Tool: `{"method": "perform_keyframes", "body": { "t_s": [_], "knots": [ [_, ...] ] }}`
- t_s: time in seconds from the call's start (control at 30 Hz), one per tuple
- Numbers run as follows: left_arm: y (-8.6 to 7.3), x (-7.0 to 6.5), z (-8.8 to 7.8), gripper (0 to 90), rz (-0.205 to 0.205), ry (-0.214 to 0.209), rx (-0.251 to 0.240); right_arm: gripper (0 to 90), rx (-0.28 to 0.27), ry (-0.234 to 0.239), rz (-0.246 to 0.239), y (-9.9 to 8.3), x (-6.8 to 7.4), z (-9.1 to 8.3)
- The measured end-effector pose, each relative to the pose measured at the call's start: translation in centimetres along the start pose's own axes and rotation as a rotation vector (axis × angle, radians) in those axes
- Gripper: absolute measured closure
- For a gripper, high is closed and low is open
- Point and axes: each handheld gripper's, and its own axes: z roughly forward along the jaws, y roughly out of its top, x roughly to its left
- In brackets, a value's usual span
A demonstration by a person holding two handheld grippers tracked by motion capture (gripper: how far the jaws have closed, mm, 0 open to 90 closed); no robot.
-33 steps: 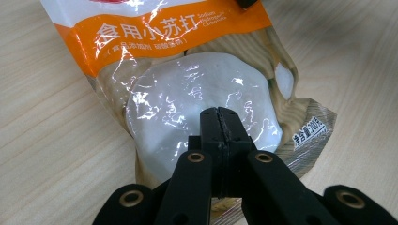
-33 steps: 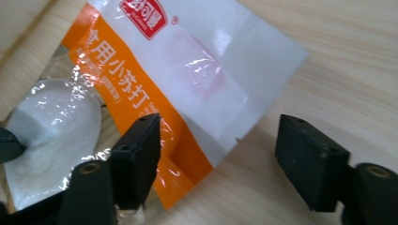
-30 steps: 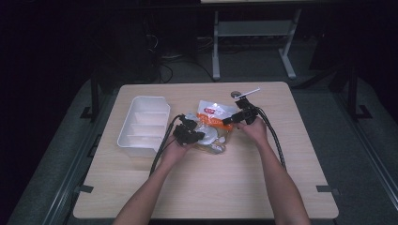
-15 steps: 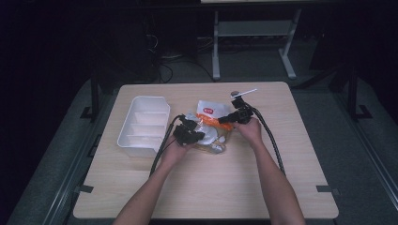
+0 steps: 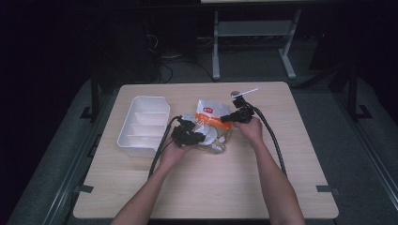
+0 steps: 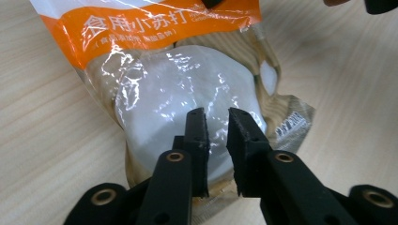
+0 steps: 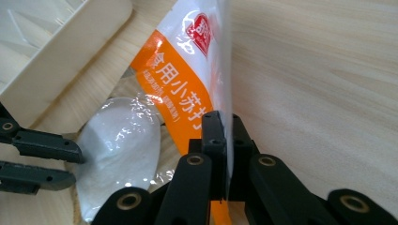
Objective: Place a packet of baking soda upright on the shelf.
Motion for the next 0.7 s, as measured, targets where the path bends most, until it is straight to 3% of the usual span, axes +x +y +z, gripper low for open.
{"method": "perform_keyframes", "body": {
  "t_s": [0.2,0.27,0.5,0.7],
  "knots": [
    [-1.0,-0.3,-0.8,69.7,0.007,-0.023,-0.022,89.0,-0.008,0.023,-0.004,0.2,0.4,-0.5],
    [-1.3,-0.6,-1.0,65.7,0.027,-0.032,-0.011,89.1,-0.009,0.027,-0.004,0.2,0.5,-0.7],
    [-2.2,-2.2,-2.1,56.1,0.091,-0.057,-0.023,89.3,-0.031,0.039,-0.063,0.7,1.9,-2.2],
    [-2.9,-3.1,-3.0,53.2,0.119,-0.072,-0.039,89.3,-0.062,0.051,-0.101,1.0,3.1,-3.5]
  ]
}}
